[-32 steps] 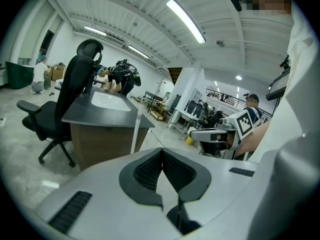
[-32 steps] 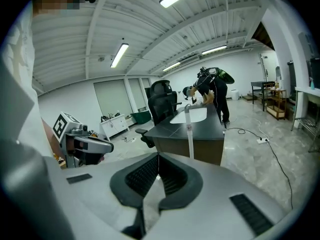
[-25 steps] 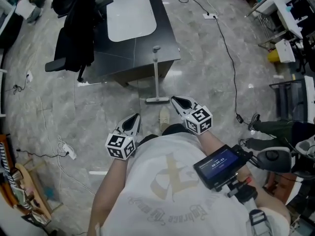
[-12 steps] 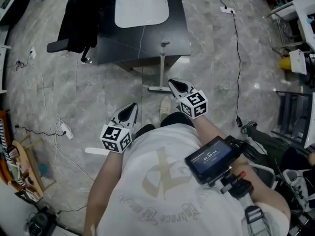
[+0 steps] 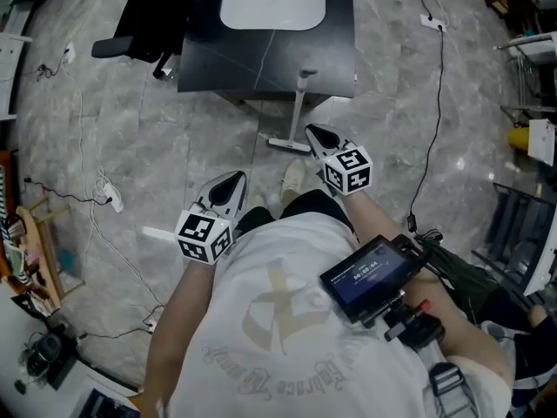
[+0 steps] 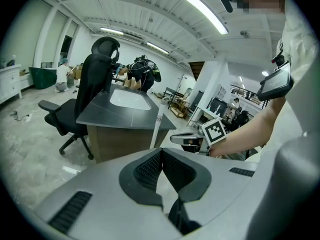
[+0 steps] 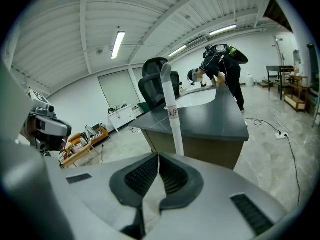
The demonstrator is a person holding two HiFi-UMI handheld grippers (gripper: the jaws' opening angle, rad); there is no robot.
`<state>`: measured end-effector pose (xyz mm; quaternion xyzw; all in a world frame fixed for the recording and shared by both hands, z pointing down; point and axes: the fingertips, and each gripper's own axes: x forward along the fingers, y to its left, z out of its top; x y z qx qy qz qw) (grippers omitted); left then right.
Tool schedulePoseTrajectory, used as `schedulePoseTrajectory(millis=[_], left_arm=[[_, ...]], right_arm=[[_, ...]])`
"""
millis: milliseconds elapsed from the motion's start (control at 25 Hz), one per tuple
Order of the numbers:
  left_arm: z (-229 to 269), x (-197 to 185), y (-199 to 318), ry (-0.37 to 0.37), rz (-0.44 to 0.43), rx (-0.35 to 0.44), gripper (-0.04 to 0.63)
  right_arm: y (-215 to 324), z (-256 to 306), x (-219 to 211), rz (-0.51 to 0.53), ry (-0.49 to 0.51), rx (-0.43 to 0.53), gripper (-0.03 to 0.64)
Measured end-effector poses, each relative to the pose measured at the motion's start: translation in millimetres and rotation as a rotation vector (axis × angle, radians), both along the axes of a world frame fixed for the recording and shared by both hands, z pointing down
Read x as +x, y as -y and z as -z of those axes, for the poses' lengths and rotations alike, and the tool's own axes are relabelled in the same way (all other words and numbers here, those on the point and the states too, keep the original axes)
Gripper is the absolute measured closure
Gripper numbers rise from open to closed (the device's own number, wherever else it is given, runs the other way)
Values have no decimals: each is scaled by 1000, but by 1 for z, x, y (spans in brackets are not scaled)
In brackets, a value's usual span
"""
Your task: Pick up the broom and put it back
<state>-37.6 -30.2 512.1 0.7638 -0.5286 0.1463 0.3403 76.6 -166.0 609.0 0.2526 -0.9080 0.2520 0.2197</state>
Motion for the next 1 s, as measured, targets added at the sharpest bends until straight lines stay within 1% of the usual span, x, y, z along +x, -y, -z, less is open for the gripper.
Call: schedulePoseTrajectory(millis=[280,480,600,680,800,1000], left_arm=[[-6,4,-3,5,57,-31,583],[-13,9,-4,9,69,-57,583],[-20,4,-1,19,78,-74,583],[-22,-4,1,26,93,-79,583],[-21,-14,-2,35,116,-84,583],[-17,-14,-15,51,153,-103,583]], right_arm=[[17,-23,-5,28,-9,-23,592],[28,-38,-14,45,-11,-28,547],[37,-57,-22,50,-30,-41,521],[44,-68,-27,46,-45,-46,489],[49,-79,-35,50,-66,-41,471],[54,-86,-37,63,-99,-29,449]])
